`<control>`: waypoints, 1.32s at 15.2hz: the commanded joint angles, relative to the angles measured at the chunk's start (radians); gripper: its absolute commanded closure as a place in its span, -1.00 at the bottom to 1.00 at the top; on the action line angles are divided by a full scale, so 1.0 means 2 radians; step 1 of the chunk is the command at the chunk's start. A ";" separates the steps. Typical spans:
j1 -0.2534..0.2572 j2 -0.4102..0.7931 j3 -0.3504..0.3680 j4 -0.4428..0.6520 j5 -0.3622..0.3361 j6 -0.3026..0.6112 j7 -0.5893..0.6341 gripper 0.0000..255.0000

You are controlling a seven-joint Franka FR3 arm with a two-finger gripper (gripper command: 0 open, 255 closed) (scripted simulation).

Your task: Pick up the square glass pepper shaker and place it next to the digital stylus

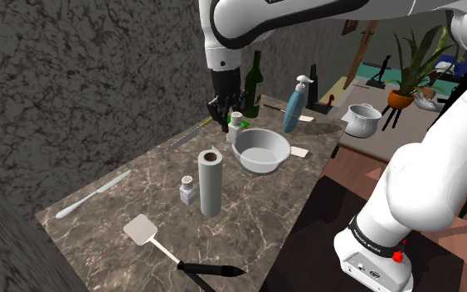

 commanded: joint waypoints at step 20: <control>0.077 -0.112 0.095 -0.156 0.079 0.059 0.133 1.00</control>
